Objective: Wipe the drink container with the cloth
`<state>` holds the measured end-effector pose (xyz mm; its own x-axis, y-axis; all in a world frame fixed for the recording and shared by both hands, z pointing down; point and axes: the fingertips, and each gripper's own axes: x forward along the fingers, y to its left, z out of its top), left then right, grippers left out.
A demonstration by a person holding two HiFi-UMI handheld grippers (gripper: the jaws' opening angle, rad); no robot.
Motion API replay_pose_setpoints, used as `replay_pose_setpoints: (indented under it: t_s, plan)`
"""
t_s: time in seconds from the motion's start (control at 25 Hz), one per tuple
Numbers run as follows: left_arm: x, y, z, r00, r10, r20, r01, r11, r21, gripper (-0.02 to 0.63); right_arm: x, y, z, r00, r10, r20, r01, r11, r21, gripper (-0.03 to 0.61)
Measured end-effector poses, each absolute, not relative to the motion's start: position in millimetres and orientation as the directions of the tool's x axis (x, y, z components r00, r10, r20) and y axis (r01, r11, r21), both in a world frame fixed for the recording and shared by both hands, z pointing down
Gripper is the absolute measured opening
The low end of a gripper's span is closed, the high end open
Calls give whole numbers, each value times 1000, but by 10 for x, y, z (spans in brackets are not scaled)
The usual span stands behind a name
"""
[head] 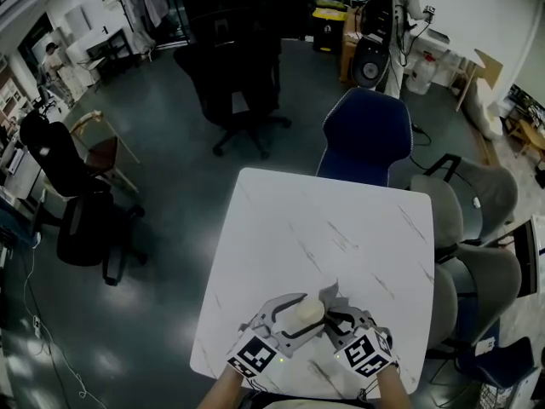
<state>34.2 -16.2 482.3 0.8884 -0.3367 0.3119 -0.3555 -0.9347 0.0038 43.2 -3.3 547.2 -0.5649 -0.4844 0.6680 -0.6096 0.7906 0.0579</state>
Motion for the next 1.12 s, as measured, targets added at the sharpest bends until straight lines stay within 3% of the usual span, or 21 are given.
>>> replay_pose_setpoints:
  t_s: [1.12]
  plan:
    - [342,-33,4851,909,39,415,40,-999,6,284,395,9,4919,-593,-465,657,-506,850,145,44]
